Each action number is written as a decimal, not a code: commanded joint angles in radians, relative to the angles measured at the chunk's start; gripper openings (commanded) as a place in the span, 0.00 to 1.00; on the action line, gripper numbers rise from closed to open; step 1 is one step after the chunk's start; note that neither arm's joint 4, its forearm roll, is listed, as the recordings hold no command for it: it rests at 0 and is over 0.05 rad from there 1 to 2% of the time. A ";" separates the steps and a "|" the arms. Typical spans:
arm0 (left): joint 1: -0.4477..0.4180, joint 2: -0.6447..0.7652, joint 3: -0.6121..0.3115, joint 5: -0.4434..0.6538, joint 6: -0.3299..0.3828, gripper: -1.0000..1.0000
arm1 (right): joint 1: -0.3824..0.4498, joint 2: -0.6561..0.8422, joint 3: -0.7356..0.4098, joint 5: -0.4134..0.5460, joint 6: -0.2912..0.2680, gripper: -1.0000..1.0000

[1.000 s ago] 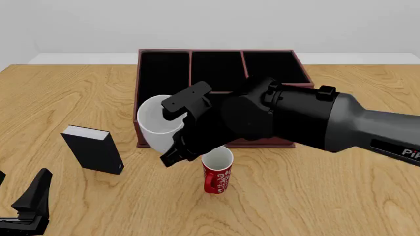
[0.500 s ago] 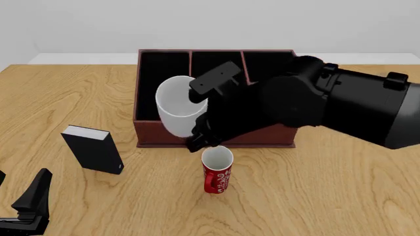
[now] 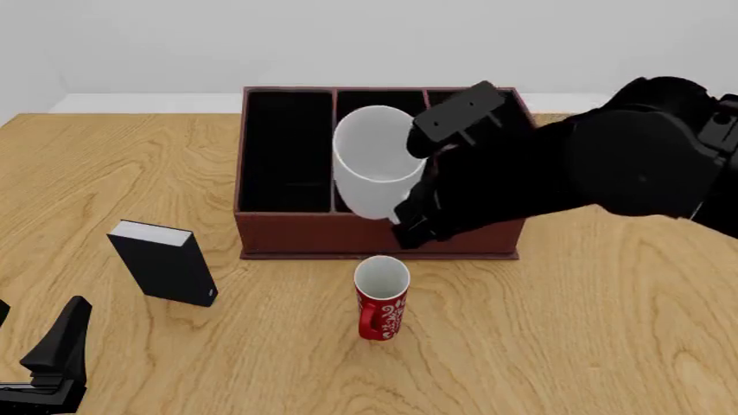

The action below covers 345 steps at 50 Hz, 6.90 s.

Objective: Pick up the white mug and place it to the right of the caddy.

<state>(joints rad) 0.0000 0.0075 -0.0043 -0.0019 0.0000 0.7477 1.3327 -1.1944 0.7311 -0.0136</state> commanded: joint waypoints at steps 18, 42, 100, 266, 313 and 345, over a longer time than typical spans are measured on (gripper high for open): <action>0.000 0.000 0.000 0.000 0.000 1.00 | -0.126 -0.173 0.103 0.039 -0.001 0.00; 0.000 0.000 0.000 0.000 0.000 1.00 | -0.253 -0.344 0.187 0.084 -0.019 0.00; 0.000 0.000 0.000 0.000 0.000 1.00 | -0.657 -0.619 0.199 0.266 -0.085 0.00; 0.000 0.000 0.000 0.000 0.000 1.00 | -0.852 0.192 0.081 -0.273 0.050 0.00; 0.000 0.000 0.000 0.000 0.000 1.00 | -0.782 0.205 0.235 -0.382 0.061 0.00; 0.000 0.000 0.000 0.000 0.000 1.00 | -0.784 0.278 0.301 -0.481 0.081 0.00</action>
<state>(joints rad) 0.0000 0.0075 -0.0043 -0.0019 0.0000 -0.0323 1.5849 -0.9032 0.2809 0.0524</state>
